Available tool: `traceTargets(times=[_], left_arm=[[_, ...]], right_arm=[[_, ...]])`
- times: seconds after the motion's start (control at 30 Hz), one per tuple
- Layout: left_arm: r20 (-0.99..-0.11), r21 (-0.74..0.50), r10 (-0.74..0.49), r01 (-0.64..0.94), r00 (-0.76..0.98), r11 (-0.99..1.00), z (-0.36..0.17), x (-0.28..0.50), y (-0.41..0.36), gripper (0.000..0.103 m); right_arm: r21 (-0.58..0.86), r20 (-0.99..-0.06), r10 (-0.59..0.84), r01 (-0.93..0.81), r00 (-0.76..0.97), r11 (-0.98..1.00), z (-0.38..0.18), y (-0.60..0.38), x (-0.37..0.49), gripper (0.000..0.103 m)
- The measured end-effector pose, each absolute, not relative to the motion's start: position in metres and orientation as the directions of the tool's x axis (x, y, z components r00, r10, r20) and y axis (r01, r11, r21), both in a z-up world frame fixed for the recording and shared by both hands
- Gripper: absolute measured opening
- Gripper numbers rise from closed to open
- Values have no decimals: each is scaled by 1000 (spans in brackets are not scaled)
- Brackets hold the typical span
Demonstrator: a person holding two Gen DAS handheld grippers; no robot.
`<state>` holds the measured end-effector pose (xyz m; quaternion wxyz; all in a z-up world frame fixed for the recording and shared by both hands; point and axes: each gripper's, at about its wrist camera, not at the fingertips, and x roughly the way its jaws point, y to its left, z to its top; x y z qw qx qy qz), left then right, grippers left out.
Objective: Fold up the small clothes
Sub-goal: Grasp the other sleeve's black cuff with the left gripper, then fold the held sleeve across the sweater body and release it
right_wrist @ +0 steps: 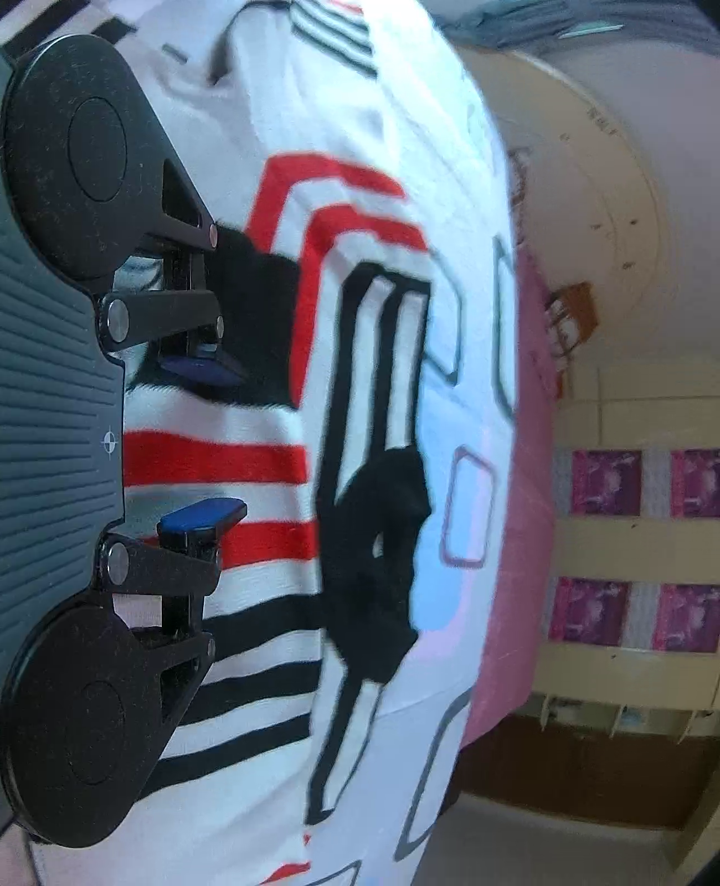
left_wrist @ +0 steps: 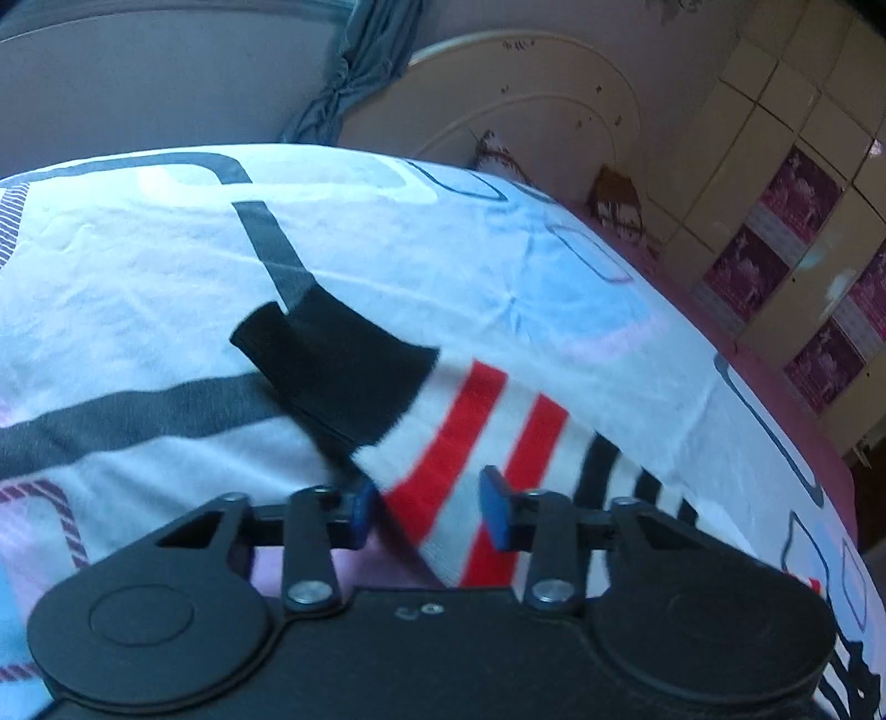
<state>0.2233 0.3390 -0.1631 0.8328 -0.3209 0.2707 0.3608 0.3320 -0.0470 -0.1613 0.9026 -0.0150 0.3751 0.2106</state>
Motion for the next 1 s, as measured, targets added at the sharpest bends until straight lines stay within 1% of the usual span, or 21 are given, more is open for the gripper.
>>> traceTargets(times=[0.03,0.07,0.1,0.13,0.23,0.33,0.43,0.5,0.7,0.87,1.0], left_arm=[[-679,-346,429,-776,595,527,-164,223,341,16],[-675,-363,425,-773,603,520,-165,221,344,10],[-671,-376,421,-770,610,516,-166,220,345,10],[-667,-381,419,-765,616,519,-165,219,344,6],[-638,-389,408,-731,653,561,-156,219,339,6],[-593,-388,369,-655,716,649,-137,223,325,6],[-549,-397,284,-545,786,738,-116,234,304,6],[-524,-401,217,-463,824,790,-102,243,285,6],[-469,-375,-8,-191,883,907,-73,279,198,6],[-468,-349,-186,12,864,937,-71,306,102,6],[-506,-301,-277,134,817,944,-90,325,28,6]], right_arm=[[123,-679,363,-389,638,913,-163,-46,330,45],[110,-681,354,-388,641,915,-163,-43,330,46],[104,-685,347,-386,641,917,-162,-42,330,46],[109,-689,345,-379,637,919,-161,-42,331,46],[132,-691,335,-344,641,930,-158,-44,332,46],[91,-693,312,-351,650,932,-161,-38,329,47],[138,-703,320,-320,635,937,-154,-42,333,47],[184,-683,334,-290,649,939,-148,-49,330,47],[226,-663,345,-261,665,938,-136,-75,315,47],[248,-644,335,-226,687,942,-133,-118,308,47],[254,-640,306,-182,705,950,-132,-161,300,47]])
